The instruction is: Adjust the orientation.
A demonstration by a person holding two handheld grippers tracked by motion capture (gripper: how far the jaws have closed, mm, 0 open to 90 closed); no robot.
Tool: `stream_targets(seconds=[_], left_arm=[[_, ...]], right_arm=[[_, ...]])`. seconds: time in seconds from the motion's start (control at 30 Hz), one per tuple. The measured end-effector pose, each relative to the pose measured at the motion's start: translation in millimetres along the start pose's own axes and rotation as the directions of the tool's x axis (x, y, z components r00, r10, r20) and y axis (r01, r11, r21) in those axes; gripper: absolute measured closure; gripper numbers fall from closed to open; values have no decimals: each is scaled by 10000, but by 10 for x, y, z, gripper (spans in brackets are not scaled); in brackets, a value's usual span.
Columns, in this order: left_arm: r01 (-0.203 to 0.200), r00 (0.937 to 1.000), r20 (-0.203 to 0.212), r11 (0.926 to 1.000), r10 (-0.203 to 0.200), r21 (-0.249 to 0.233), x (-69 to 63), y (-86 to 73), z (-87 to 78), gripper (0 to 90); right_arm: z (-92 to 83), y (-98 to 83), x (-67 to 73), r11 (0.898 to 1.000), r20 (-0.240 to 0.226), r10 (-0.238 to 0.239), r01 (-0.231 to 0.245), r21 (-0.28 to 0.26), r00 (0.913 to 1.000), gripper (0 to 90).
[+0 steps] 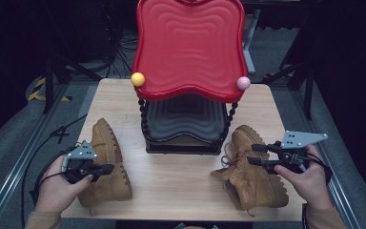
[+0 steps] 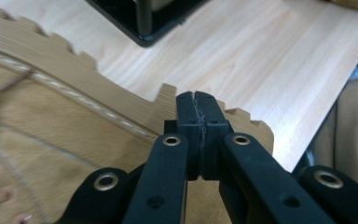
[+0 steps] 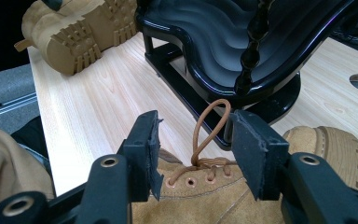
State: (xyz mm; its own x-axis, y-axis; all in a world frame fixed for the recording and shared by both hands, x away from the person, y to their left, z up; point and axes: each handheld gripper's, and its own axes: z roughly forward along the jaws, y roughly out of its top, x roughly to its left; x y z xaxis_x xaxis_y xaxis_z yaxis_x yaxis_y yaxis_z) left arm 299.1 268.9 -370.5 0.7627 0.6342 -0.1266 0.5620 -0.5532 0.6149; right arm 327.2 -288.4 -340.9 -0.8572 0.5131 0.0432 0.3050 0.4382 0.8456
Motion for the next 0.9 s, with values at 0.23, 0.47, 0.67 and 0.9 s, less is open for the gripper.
stream_targets(seconds=[0.23, 0.47, 0.67, 0.9], left_arm=[[-149, 9998, 99, 9976, 143, 677, -34, 24, 77, 900], [-105, 9999, 142, 9973, 94, 731, -31, 44, 88, 900], [-193, 9997, 183, 9966, 179, 803, -64, 152, 145, 900], [-344, 9989, 339, 9961, 317, 809, -106, 323, 264, 900]], right_arm=[[-8, -10, -12, 10000, 33, 35, -35, -30, 10000, 523], [0, -4, 8, 10000, 41, 7, -7, 25, 10000, 522], [-53, -43, 35, 10000, 141, 49, -49, 27, 9999, 520], [-170, -116, 55, 9997, 435, 240, -240, -7, 9988, 520]])
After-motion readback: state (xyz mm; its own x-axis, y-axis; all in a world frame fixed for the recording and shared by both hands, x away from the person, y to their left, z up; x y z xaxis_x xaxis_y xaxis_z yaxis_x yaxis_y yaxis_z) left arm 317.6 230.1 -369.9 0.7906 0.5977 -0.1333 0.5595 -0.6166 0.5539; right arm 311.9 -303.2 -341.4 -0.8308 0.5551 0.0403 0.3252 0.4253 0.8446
